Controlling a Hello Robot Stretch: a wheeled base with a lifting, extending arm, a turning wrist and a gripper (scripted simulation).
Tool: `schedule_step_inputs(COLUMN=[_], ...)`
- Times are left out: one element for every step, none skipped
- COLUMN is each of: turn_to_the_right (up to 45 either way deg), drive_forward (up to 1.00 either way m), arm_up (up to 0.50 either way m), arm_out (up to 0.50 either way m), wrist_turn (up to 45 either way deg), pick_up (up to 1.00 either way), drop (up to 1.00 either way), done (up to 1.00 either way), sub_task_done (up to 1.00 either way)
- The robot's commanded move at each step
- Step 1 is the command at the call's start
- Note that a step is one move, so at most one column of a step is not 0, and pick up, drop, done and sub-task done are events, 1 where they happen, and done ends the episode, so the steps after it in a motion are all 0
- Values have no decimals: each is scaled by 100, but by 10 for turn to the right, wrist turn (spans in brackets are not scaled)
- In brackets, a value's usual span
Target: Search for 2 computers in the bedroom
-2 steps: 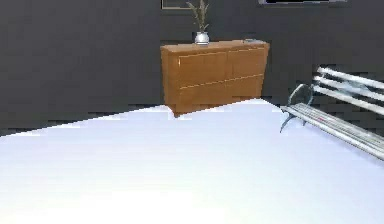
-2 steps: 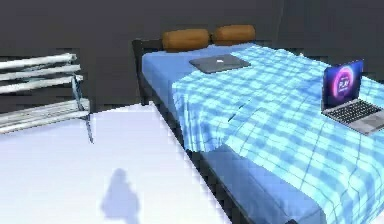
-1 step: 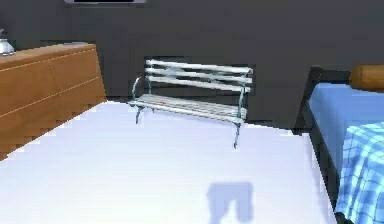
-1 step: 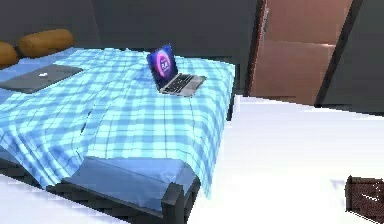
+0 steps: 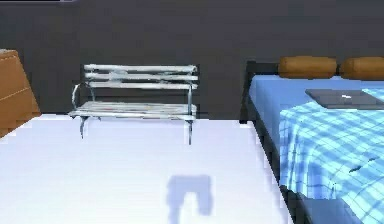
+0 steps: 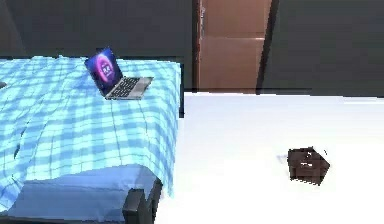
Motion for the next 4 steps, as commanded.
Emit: schedule_step_inputs(turn_to_the_right=[0,450,120,0], drive_forward=[80,0,0,0], arm_up=[0,0,0,0], arm_out=[0,0,0,0], wrist_turn=[0,0,0,0], pick_up=[0,0,0,0], drop=[0,0,0,0], done=[0,0,0,100], sub_task_done=[0,0,0,0])
